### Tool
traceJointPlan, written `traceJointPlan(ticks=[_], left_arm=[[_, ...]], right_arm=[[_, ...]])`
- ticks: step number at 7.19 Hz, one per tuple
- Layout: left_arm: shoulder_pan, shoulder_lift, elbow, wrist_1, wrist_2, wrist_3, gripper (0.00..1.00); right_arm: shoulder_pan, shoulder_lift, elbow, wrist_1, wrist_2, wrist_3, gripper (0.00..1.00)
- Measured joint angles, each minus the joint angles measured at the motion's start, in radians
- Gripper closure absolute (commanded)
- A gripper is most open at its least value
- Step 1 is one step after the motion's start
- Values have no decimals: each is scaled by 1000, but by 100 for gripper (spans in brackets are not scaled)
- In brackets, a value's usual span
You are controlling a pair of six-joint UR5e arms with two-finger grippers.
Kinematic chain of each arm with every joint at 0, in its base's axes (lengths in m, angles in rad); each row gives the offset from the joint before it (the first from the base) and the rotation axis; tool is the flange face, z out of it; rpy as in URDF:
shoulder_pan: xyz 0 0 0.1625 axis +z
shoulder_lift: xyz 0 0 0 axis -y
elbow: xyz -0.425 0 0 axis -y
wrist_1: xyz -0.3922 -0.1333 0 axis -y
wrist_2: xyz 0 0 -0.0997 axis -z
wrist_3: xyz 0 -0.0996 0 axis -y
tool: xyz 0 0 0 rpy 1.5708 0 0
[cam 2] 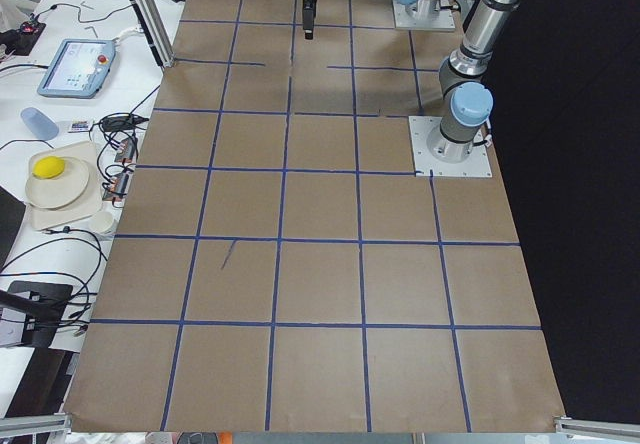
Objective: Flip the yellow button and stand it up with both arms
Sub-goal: 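Lower the button upright beside the green button and open the right gripper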
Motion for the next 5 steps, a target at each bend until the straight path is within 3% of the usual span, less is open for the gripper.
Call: traceJointPlan(ticks=[2,3,5], left_arm=[[2,0,0,3,1,3,0],[2,0,1,4,1,3,0],[3,1,1,5,1,4,0]], right_arm=[[-4,-5,32,-4,1,2,92],[-4,-16,43,-2,1,3,85],[-5,-25,49,5,-2,2,17]])
